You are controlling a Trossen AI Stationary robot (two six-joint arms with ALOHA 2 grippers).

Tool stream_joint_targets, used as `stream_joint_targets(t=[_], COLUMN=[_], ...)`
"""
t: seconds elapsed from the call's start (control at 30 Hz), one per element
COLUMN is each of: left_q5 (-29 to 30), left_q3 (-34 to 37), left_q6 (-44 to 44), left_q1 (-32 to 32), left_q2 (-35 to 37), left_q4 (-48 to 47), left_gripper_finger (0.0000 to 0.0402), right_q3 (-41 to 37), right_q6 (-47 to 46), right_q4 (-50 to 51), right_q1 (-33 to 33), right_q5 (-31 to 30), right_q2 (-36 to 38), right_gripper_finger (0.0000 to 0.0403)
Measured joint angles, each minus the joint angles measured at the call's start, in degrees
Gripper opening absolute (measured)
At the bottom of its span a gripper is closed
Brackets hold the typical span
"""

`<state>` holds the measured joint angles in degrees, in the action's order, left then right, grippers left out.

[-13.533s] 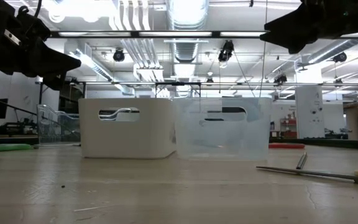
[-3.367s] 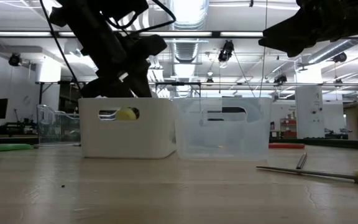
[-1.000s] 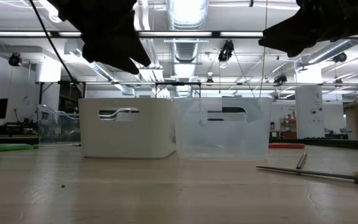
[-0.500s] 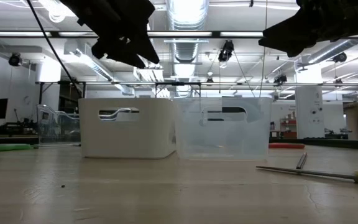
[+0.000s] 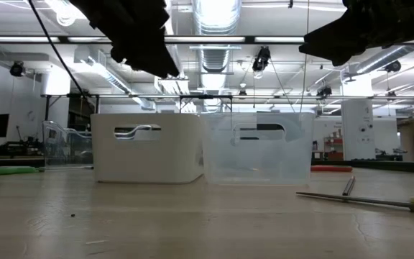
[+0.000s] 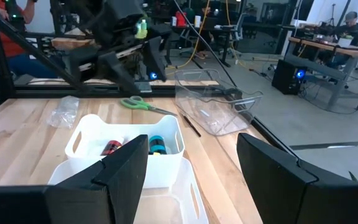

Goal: Pick & Place Paint Supplies
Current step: Put the silver paint brush into the bottom transparent bin

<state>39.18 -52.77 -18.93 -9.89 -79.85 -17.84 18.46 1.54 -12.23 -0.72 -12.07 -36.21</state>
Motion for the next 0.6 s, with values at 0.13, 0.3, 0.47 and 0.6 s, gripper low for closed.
stream_joint_targets(t=[0.13, 0.3, 0.47, 0.6], left_q5=[-2.9, -8.8, -14.2, -16.8], left_q3=[0.6, 3.2, 4.8, 5.3], left_q6=[-3.2, 0.9, 0.5, 1.2], left_q1=[4.0, 9.6, 15.0, 18.8], left_q2=[3.2, 6.6, 7.8, 8.2], left_q4=[-3.2, -1.8, -1.9, -4.2], left_gripper_finger=[0.0267, 0.0267, 0.0267, 0.0267], right_q3=[0.0, 0.0, 0.0, 0.0], right_q6=[0.0, 0.0, 0.0, 0.0], right_q4=[0.0, 0.0, 0.0, 0.0], right_q1=[0.0, 0.0, 0.0, 0.0], right_q5=[0.0, 0.0, 0.0, 0.0], right_q2=[0.0, 0.0, 0.0, 0.0], right_gripper_finger=[0.0244, 0.0244, 0.0244, 0.0244])
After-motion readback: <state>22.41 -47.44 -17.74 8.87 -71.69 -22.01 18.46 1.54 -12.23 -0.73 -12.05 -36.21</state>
